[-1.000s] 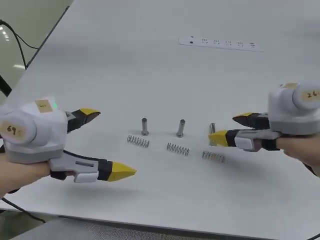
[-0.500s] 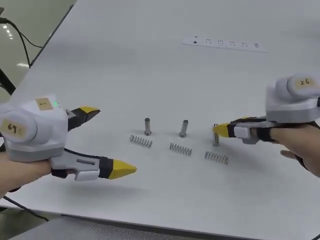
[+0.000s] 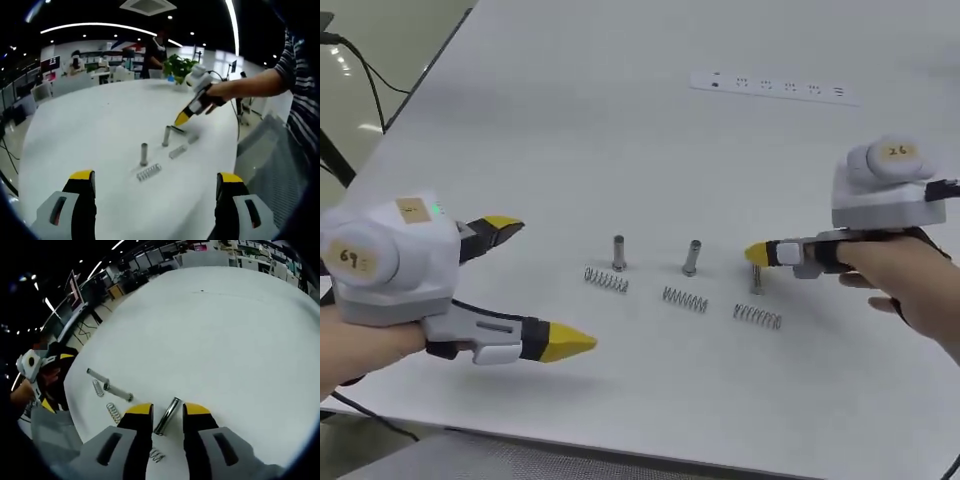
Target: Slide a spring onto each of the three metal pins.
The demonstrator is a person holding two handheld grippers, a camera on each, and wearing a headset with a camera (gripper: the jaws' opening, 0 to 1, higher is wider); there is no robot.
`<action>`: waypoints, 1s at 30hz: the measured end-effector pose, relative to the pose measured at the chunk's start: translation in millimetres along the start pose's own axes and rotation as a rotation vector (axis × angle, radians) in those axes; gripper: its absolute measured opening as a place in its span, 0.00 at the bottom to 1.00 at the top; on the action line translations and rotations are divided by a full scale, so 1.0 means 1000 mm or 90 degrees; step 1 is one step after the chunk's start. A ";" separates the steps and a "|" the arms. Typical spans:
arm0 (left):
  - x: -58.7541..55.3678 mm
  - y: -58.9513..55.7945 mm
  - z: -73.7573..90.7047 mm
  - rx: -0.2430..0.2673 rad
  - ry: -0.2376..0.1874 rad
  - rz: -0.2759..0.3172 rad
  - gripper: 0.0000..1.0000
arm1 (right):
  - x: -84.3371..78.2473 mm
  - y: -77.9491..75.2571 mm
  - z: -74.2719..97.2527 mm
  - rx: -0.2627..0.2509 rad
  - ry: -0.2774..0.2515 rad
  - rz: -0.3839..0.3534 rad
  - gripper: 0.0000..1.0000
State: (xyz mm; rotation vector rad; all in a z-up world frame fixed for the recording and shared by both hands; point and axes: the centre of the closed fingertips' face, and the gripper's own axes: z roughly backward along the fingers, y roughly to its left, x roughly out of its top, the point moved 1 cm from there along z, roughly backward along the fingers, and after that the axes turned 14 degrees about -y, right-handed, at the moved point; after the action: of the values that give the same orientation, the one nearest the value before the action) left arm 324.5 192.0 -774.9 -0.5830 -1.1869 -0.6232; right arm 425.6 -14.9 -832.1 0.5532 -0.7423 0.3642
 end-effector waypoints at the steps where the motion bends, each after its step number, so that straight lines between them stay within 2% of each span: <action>1: 0.000 0.000 0.000 0.000 0.000 0.001 0.98 | 0.000 -0.002 -0.001 -0.003 0.000 -0.007 0.20; 12: 0.002 0.003 -0.001 0.002 -0.003 0.002 0.98 | -0.006 -0.005 -0.010 -0.028 0.024 -0.019 0.19; 14: 0.001 0.003 -0.001 0.002 -0.003 0.002 0.98 | -0.004 -0.007 -0.011 -0.039 0.017 -0.006 0.17; 15: 0.001 0.003 -0.001 0.002 -0.003 0.002 0.98 | -0.005 -0.009 -0.009 -0.049 0.027 0.000 0.15; 21: -0.001 0.004 -0.001 0.005 0.000 0.002 0.98 | -0.006 -0.009 -0.010 -0.055 0.032 0.005 0.08; 26: -0.002 0.004 0.001 0.006 0.001 0.005 0.98 | -0.004 -0.010 -0.006 -0.064 0.029 0.000 0.07; 30: -0.003 0.004 0.001 0.006 0.002 0.008 0.98 | -0.006 -0.009 -0.006 -0.059 0.030 0.001 0.05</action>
State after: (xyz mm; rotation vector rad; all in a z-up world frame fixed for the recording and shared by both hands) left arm 326.1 195.9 -778.3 -0.5812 -1.1824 -0.6081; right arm 429.0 -19.2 -842.5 0.4551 -0.7113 0.3409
